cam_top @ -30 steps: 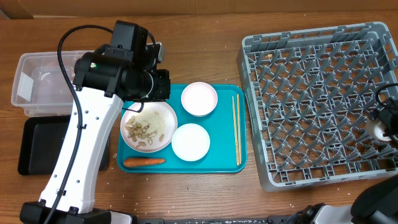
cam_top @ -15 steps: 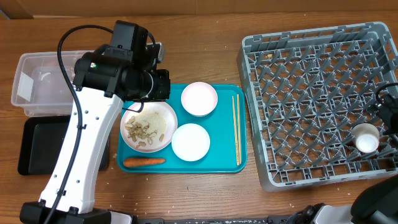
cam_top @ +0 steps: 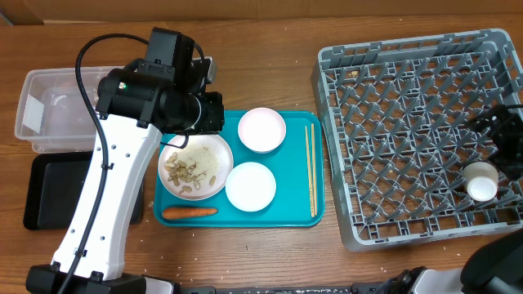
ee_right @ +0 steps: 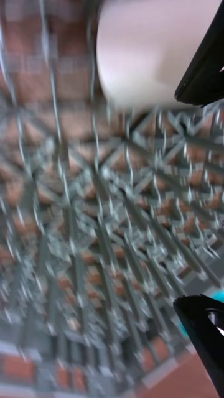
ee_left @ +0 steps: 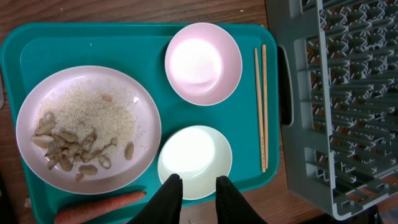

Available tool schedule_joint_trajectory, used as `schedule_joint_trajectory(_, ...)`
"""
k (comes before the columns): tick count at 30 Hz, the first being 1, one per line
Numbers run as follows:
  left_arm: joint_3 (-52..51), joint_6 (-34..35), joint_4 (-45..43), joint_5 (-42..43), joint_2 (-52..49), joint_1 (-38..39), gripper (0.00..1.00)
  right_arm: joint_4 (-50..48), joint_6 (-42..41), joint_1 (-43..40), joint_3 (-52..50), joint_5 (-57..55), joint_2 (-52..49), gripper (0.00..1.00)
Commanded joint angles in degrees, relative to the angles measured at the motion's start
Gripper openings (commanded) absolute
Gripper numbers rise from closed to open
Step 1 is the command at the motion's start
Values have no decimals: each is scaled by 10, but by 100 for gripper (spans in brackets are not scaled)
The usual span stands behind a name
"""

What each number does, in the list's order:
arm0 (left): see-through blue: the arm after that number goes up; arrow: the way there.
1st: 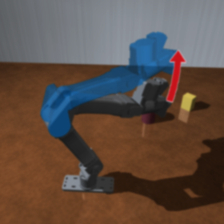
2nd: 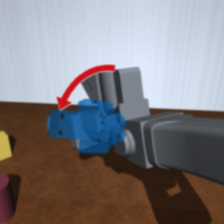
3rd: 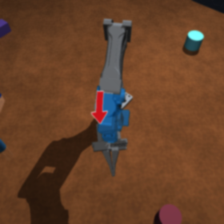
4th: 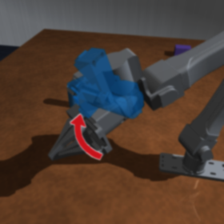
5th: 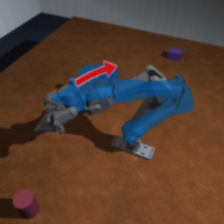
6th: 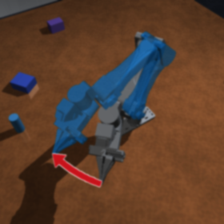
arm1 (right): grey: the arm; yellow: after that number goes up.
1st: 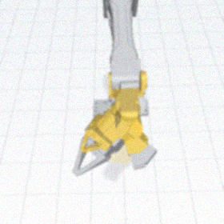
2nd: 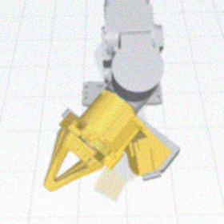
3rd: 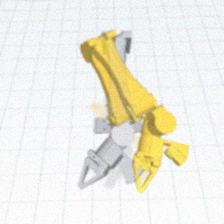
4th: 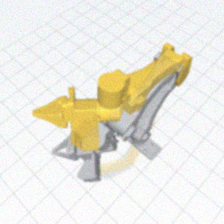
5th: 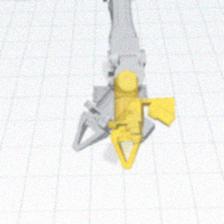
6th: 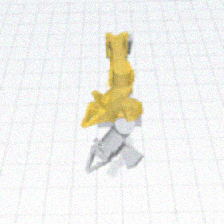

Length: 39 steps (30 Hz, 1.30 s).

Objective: Sort waste into correct bins and load items into the dishwasher
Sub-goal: 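Place the paper cup into the dish rack with the right gripper, then reach the right gripper to the pink bowl and grasp its rim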

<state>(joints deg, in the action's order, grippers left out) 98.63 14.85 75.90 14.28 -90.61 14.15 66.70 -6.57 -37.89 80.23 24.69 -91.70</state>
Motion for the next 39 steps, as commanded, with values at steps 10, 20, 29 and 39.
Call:
schedule_joint_trajectory(10,5,6,34,-75,3,1,45,-12,70,297,2,50,10,93)
schedule_joint_trajectory(20,5,19,51,-116,3,1,54,-104,-28,565,2,-174,6,79)
schedule_joint_trajectory(29,5,19,53,-116,3,1,54,-185,-76,651,2,-210,-71,69)
schedule_joint_trajectory(39,5,19,50,-120,3,1,55,-275,-92,652,2,-214,-159,69)
